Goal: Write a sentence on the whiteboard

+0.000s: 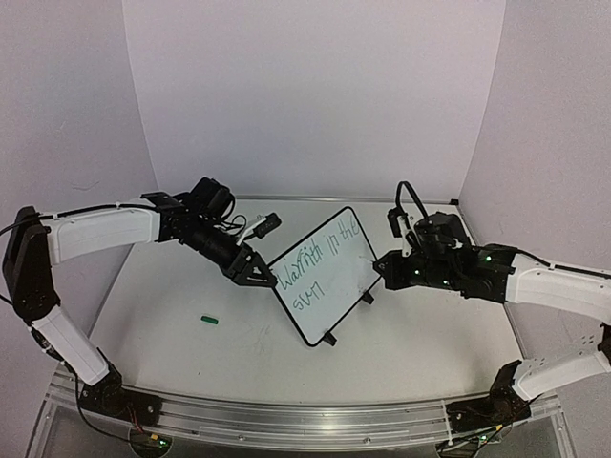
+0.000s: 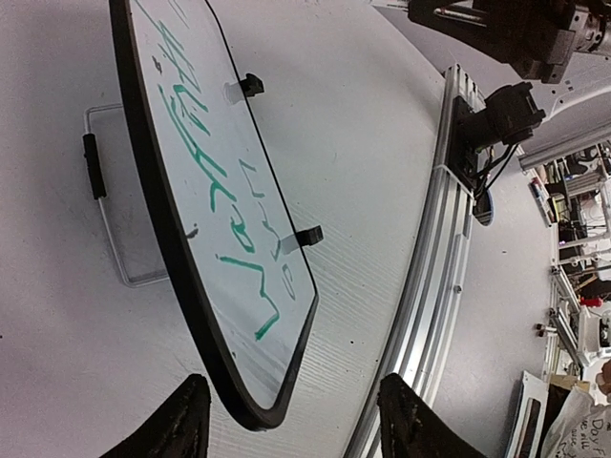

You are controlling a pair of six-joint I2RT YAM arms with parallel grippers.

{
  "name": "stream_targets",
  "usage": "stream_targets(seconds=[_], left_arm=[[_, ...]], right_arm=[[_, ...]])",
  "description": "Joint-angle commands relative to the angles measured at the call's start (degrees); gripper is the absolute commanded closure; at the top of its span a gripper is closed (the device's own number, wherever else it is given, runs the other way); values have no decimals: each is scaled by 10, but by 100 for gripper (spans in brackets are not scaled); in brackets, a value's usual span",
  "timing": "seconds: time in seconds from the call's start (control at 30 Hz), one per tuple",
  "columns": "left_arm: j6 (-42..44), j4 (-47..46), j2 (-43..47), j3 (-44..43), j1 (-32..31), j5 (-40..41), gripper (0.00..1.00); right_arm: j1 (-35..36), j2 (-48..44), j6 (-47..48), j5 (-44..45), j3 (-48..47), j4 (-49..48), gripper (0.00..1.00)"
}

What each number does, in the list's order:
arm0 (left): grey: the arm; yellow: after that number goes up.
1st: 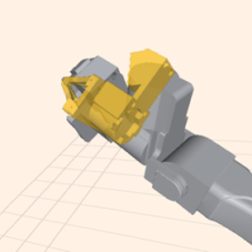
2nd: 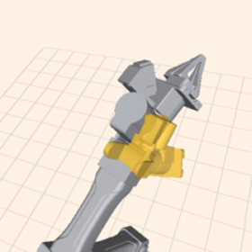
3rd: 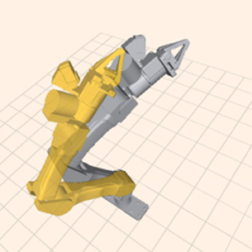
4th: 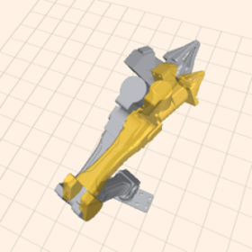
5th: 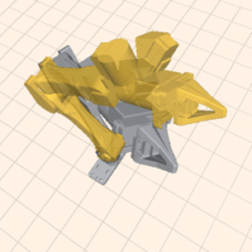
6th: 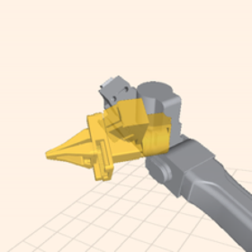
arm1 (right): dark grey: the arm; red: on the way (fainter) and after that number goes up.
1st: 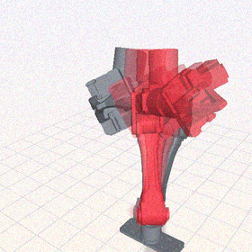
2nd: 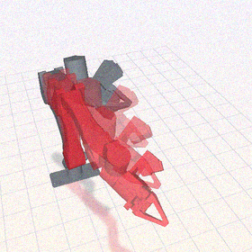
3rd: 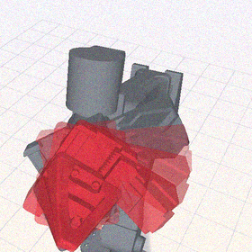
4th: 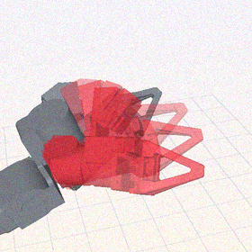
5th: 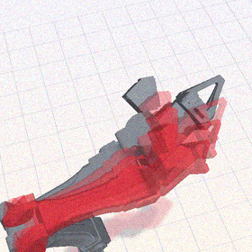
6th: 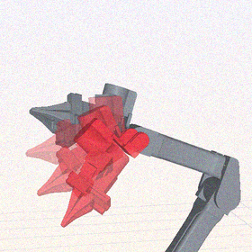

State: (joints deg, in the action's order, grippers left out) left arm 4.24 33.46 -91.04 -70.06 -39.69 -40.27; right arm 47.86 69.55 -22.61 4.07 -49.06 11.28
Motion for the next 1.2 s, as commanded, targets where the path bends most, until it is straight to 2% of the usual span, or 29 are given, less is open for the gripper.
stream_targets(seconds=[0.0,0.23,0.37,0.5,0.63,0.7,0.8,1.0,1.17], left_arm=[[2,-7,42,14,1,8,33],[-33,-43,109,51,3,58,20],[-122,-111,178,98,6,119,19],[-245,-162,272,178,8,245,18],[-372,-138,359,251,13,392,13],[-416,-119,380,283,23,426,10],[-446,-115,381,313,49,411,7],[-380,-159,279,312,132,295,5],[-338,-215,180,286,138,218,6]], right_arm=[[-5,-24,-2,30,0,2,100],[-28,-42,2,25,7,2,100],[-62,-57,7,-1,18,0,100],[-94,-73,10,-19,32,-2,100],[-108,-86,11,-26,42,-6,100],[-109,-91,11,-31,46,-11,100],[-109,-96,12,-36,51,-16,100],[-109,-109,11,-68,63,-20,100],[-109,-120,5,-70,74,-20,100]])
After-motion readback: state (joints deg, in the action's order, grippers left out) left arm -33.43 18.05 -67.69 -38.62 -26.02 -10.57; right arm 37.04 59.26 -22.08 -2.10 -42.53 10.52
